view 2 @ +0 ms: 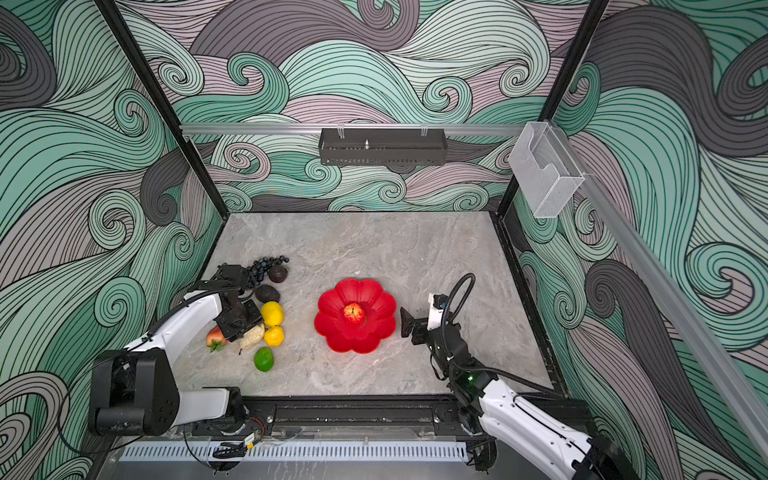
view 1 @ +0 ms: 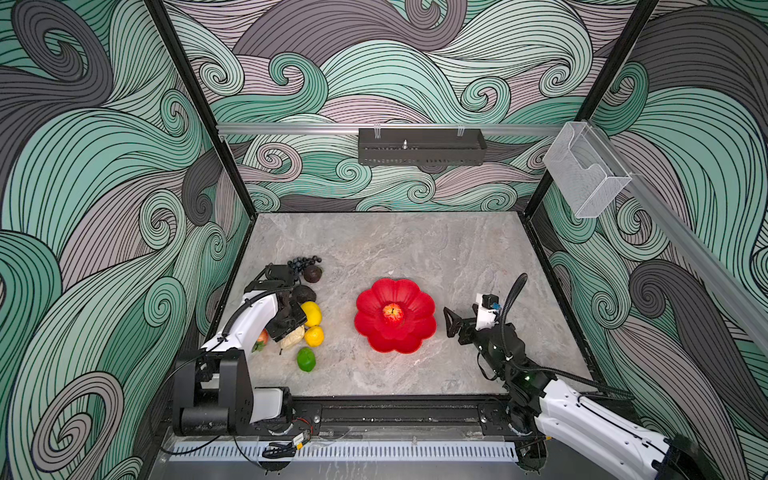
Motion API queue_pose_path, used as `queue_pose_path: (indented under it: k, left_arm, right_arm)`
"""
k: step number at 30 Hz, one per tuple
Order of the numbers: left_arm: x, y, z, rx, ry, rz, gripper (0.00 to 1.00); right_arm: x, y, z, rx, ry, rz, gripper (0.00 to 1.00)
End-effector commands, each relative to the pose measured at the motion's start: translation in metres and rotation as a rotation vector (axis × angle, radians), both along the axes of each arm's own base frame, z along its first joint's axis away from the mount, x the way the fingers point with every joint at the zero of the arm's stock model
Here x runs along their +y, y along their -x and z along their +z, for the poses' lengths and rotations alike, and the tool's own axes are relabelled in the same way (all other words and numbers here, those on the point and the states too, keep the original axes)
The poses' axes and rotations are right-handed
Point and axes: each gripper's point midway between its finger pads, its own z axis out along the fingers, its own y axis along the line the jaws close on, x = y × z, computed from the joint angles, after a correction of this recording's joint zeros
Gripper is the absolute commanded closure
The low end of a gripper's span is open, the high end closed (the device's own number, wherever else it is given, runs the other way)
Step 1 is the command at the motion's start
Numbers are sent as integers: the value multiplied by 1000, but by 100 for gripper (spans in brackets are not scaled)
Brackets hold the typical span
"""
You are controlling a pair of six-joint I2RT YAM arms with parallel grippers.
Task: Place and organize the fake fruits in the fruit bowl
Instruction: 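Lower the left gripper onto the pale squash to grasp it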
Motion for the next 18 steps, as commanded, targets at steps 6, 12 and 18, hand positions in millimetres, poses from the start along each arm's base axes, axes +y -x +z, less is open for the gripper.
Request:
queue_pose_path:
  k: [6, 12, 18]
  left_arm:
    - [-12, -3, -10, 51, 45, -32, 23]
    - [-16, -2, -23, 96, 63, -38, 19]
    - [-18, -2, -26, 103, 73, -41, 27]
  right_arm:
    - [1, -3, 16, -33, -42, -5, 1]
    - [1, -3, 16, -31, -47, -5, 1]
    - [0, -3, 16, -32, -46, -8, 1]
